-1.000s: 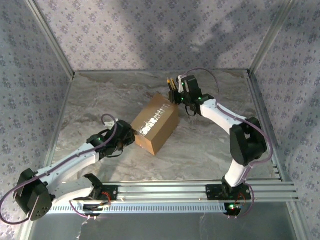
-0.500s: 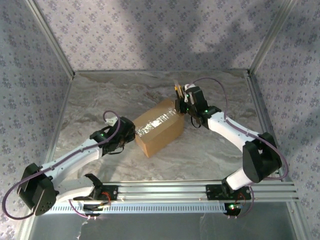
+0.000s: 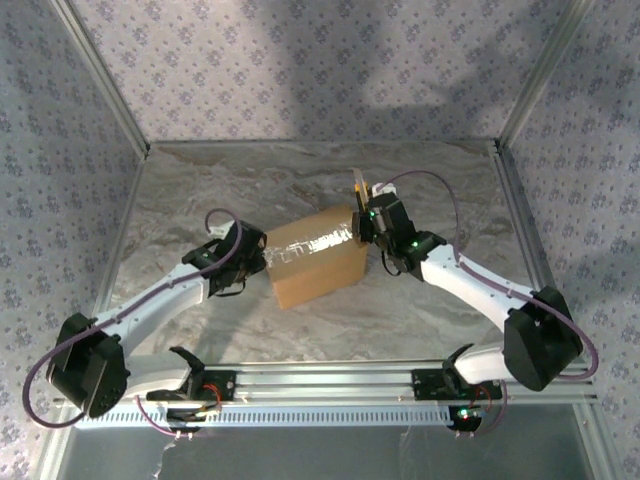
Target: Unpack the express box
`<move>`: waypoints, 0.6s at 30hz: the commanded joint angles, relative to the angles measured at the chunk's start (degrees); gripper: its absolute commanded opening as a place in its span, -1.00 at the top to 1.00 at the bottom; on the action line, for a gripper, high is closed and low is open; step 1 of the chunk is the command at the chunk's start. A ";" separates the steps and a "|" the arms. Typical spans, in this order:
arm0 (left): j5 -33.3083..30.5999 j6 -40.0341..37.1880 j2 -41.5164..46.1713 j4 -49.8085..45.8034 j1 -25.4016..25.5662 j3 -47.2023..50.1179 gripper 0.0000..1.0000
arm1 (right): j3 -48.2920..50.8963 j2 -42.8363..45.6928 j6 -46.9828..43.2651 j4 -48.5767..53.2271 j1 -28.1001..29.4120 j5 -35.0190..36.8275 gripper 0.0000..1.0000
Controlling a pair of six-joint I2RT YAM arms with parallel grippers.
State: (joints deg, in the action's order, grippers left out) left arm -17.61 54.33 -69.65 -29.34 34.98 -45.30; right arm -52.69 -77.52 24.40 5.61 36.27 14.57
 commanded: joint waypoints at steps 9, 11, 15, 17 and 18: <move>3.86 -4.38 -5.15 6.62 -3.76 -4.84 -0.02 | 1.36 1.75 7.02 6.08 6.69 -0.02 1.00; 4.20 -4.90 -5.73 6.74 -4.86 -5.31 -0.02 | 1.53 1.67 8.83 7.07 7.60 0.92 1.00; 4.24 -4.96 -5.81 6.84 -5.81 -5.84 -0.01 | 1.62 2.01 10.28 8.64 8.75 2.04 1.00; 4.22 -5.19 -5.21 6.59 -6.05 -5.65 -0.01 | 1.43 2.69 10.56 9.79 8.86 2.76 1.00; 4.22 -5.28 -4.79 6.22 -6.21 -5.47 -0.01 | 1.29 3.17 10.83 10.38 8.82 3.12 1.00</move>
State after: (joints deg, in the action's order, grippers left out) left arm -16.29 49.43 -75.24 -27.16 28.38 -47.97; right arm -52.25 -75.13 33.32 11.05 42.61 21.98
